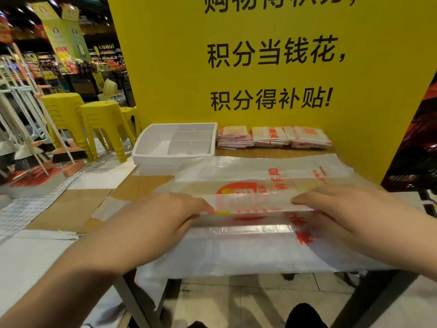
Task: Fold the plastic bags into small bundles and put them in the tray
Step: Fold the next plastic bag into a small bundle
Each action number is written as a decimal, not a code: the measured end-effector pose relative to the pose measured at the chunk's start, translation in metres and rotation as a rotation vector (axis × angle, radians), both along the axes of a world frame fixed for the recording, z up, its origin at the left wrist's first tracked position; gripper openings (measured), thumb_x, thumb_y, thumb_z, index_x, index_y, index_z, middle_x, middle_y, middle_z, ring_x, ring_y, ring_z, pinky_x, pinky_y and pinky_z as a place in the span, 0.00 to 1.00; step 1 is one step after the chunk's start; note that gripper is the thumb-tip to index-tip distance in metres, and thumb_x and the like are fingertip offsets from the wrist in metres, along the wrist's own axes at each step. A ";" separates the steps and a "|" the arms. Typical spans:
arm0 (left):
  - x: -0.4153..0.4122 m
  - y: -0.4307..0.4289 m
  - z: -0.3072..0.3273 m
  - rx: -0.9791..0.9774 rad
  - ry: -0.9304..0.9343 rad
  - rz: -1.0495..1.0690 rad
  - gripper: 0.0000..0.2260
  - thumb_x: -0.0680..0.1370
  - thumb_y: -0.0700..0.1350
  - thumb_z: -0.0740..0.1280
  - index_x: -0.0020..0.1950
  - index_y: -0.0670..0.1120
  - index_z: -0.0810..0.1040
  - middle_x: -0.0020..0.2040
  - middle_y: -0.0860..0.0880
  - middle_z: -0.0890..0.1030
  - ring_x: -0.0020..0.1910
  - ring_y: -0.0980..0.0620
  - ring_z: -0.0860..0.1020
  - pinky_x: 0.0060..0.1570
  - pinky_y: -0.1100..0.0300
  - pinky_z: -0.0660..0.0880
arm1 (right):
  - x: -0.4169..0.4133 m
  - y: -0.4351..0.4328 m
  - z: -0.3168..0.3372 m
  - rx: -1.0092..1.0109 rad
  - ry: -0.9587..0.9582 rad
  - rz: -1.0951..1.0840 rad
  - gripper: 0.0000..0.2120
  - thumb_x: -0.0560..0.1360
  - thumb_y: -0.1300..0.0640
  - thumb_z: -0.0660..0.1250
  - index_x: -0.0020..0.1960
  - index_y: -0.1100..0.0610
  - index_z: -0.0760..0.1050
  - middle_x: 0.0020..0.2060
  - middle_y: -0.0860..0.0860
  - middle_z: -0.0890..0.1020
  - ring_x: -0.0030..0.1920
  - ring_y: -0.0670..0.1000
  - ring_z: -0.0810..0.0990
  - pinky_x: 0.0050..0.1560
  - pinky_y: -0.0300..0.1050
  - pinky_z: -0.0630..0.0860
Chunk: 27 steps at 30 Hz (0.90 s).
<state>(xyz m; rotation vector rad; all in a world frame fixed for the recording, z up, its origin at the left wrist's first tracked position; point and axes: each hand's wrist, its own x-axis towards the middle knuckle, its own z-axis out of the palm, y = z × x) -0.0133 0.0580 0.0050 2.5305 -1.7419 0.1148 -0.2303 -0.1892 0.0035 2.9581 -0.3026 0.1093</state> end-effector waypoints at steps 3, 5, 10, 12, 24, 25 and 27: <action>-0.005 0.009 0.004 0.082 0.086 -0.047 0.14 0.84 0.52 0.57 0.67 0.64 0.72 0.61 0.64 0.78 0.58 0.64 0.75 0.56 0.63 0.73 | -0.012 0.004 -0.001 0.202 0.125 -0.002 0.18 0.80 0.39 0.47 0.69 0.32 0.62 0.63 0.31 0.73 0.62 0.39 0.74 0.60 0.44 0.74; 0.004 0.003 0.010 0.100 0.111 -0.043 0.11 0.83 0.52 0.59 0.63 0.63 0.75 0.56 0.62 0.80 0.54 0.61 0.76 0.54 0.61 0.74 | -0.007 -0.001 -0.001 0.274 0.090 0.010 0.15 0.80 0.38 0.50 0.65 0.31 0.66 0.59 0.31 0.76 0.58 0.38 0.76 0.58 0.45 0.76; 0.044 -0.013 0.034 0.222 0.299 0.000 0.14 0.78 0.63 0.63 0.61 0.63 0.75 0.55 0.64 0.79 0.53 0.65 0.76 0.55 0.63 0.73 | 0.015 -0.023 0.020 0.379 0.105 -0.073 0.17 0.75 0.32 0.56 0.63 0.32 0.67 0.60 0.37 0.79 0.56 0.41 0.78 0.59 0.44 0.76; 0.054 -0.019 0.040 0.224 0.352 0.019 0.16 0.76 0.63 0.64 0.62 0.61 0.76 0.54 0.64 0.79 0.52 0.66 0.76 0.51 0.69 0.72 | 0.023 -0.031 0.023 0.381 0.074 -0.126 0.30 0.67 0.24 0.52 0.66 0.32 0.65 0.61 0.40 0.79 0.57 0.45 0.78 0.60 0.46 0.75; 0.059 -0.004 0.010 0.187 0.108 0.132 0.28 0.81 0.55 0.66 0.78 0.62 0.58 0.74 0.59 0.67 0.66 0.55 0.70 0.64 0.60 0.67 | 0.028 -0.048 -0.018 0.132 0.025 -0.146 0.36 0.71 0.24 0.47 0.77 0.35 0.54 0.70 0.41 0.69 0.66 0.48 0.72 0.63 0.48 0.73; 0.056 -0.001 0.010 0.187 0.112 0.130 0.27 0.81 0.56 0.64 0.78 0.63 0.59 0.75 0.59 0.65 0.68 0.55 0.68 0.66 0.59 0.66 | 0.025 -0.047 -0.020 0.172 0.022 -0.139 0.34 0.73 0.26 0.50 0.77 0.36 0.54 0.70 0.40 0.68 0.65 0.46 0.71 0.62 0.45 0.71; 0.049 0.006 0.008 0.137 0.108 0.111 0.25 0.80 0.59 0.62 0.77 0.64 0.60 0.75 0.59 0.65 0.73 0.56 0.63 0.70 0.58 0.62 | 0.020 -0.045 -0.021 0.240 -0.009 -0.120 0.32 0.75 0.29 0.53 0.77 0.37 0.56 0.70 0.39 0.68 0.63 0.42 0.70 0.59 0.40 0.67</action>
